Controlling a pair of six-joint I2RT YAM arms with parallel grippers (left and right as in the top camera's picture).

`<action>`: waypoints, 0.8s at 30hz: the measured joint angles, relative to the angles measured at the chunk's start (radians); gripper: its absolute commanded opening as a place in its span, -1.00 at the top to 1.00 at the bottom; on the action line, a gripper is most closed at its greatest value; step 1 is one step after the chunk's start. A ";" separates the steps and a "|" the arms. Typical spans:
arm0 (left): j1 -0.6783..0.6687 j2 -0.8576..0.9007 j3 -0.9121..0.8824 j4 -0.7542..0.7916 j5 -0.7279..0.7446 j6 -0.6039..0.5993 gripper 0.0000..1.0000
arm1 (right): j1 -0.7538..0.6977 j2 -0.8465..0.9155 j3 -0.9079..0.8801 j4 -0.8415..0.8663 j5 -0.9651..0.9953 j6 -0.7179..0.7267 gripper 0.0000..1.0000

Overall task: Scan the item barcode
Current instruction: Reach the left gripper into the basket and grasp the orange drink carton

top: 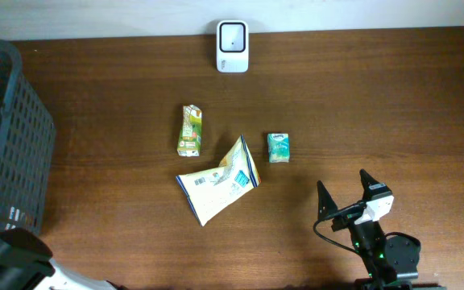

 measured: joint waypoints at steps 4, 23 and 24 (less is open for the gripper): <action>0.054 0.003 -0.245 0.113 0.014 0.027 -0.90 | 0.000 0.000 0.000 0.000 0.000 0.000 -0.97; 0.076 0.005 -0.776 0.435 0.178 0.252 -0.72 | 0.000 0.000 0.000 0.000 0.000 0.000 -0.97; 0.076 0.005 -0.782 0.440 0.175 0.253 -0.67 | 0.000 0.000 0.000 0.000 0.000 0.000 -0.97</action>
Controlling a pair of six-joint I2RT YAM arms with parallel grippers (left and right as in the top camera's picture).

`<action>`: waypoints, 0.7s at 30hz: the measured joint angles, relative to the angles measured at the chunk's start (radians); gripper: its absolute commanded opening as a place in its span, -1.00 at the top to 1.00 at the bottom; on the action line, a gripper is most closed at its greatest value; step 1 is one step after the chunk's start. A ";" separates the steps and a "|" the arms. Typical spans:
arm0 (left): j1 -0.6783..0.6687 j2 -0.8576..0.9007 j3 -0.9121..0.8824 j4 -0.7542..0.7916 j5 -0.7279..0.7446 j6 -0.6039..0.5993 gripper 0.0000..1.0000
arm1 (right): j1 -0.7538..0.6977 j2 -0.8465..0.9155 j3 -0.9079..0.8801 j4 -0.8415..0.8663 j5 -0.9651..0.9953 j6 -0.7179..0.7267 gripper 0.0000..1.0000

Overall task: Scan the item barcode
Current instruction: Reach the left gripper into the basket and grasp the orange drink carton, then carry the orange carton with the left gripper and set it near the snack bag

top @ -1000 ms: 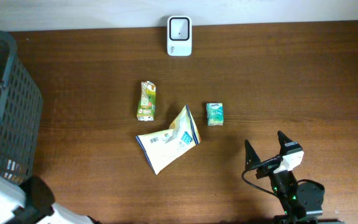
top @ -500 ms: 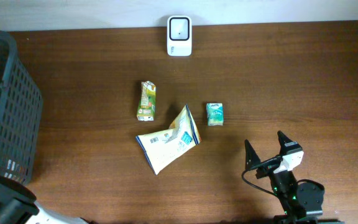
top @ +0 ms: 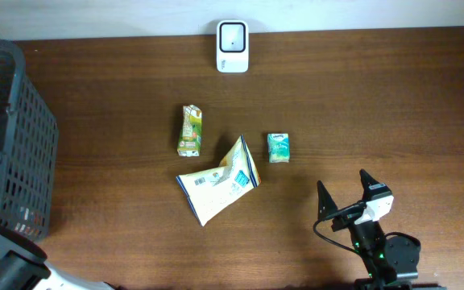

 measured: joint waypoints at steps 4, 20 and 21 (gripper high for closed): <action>-0.001 0.000 -0.020 0.010 -0.011 0.009 -0.33 | 0.000 0.000 0.000 0.000 0.000 0.000 -0.97; -0.002 0.000 -0.061 -0.050 0.013 0.020 1.00 | 0.000 0.000 0.000 0.000 0.000 0.000 -0.97; -0.002 0.000 -0.061 -0.047 0.013 0.020 1.00 | 0.000 0.000 0.000 0.000 0.000 0.000 -0.97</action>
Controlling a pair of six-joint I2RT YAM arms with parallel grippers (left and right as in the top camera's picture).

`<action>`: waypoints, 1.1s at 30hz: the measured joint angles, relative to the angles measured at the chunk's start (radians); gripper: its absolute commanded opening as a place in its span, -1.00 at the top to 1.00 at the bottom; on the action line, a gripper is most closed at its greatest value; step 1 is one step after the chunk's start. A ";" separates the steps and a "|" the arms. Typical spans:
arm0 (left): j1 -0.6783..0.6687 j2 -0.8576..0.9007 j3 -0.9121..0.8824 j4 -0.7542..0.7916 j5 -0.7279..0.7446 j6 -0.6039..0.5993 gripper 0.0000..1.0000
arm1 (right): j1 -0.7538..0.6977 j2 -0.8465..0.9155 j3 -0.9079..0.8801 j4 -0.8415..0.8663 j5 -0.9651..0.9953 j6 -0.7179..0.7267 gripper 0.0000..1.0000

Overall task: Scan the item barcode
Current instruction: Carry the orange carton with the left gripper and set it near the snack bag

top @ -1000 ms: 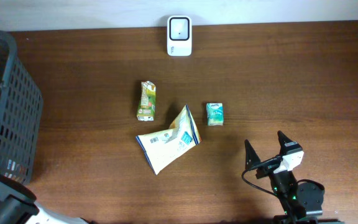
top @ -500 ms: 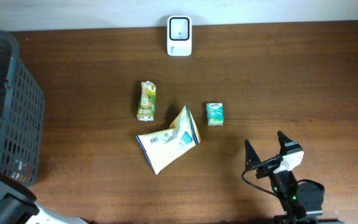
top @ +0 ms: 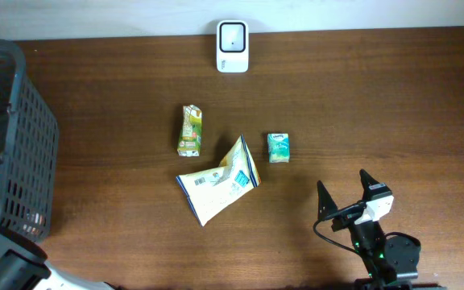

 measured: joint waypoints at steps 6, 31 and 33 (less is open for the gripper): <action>0.000 0.002 0.066 -0.040 0.006 -0.008 1.00 | 0.000 0.000 0.000 0.000 0.000 0.000 -0.97; -0.889 -0.026 1.165 -0.456 -0.176 -0.074 1.00 | 0.000 0.000 0.000 0.000 0.000 0.000 -0.97; -0.991 -0.026 1.091 -0.454 -0.217 -0.078 1.00 | 0.000 0.000 0.000 0.000 0.000 0.000 -0.97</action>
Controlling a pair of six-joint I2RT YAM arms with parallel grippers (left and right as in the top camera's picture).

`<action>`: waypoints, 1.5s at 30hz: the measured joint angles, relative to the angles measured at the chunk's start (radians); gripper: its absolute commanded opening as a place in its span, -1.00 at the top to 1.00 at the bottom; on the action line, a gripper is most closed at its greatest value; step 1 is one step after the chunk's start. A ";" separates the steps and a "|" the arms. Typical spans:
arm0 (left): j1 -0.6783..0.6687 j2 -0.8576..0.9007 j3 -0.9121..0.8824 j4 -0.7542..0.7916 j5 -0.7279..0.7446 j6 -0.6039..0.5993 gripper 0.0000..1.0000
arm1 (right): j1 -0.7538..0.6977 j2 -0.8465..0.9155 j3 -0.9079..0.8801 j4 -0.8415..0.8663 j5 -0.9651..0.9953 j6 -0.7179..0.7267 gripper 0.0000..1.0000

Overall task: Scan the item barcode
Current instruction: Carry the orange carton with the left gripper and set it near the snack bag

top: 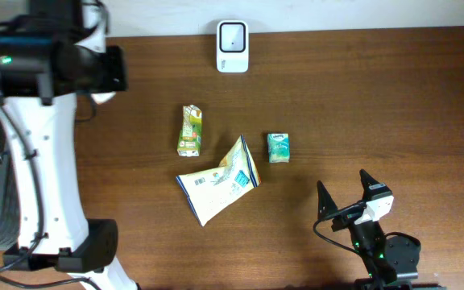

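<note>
A white barcode scanner (233, 46) stands at the back edge of the table. Three items lie mid-table: a green-yellow carton (190, 130), a yellow-white bag (217, 181) with a barcode patch, and a small teal packet (278, 147). My right gripper (346, 193) rests open at the front right, empty, with its fingers pointing toward the items. My left arm (43, 153) rises tall along the left side. Its head (79, 64) is near the back left corner, and its fingers cannot be made out.
A dark mesh basket stands at the left edge, mostly covered by the left arm. The left arm's base (63, 250) sits at the front left.
My left arm, which only showed in the front left corner, now stands raised along the left side with its head near the back left. The items and my right gripper have not moved.
At first the basket stood at the left edge with my left arm low in the corner. The basket then shifted slightly and stayed there. Now the left arm is raised in front of it. The items, the scanner and the right gripper stayed put throughout.
</note>
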 measured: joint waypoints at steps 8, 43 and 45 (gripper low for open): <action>-0.158 -0.003 -0.401 0.222 -0.062 -0.034 1.00 | 0.000 0.000 0.000 0.000 0.000 0.000 -0.97; -0.148 -0.126 -0.532 0.267 -0.145 -0.098 -0.98 | 0.000 0.000 0.000 0.000 0.000 0.000 -0.97; -0.109 -0.143 -0.485 0.235 -0.146 -0.087 -0.98 | 0.000 0.000 0.000 0.000 0.000 0.000 -0.97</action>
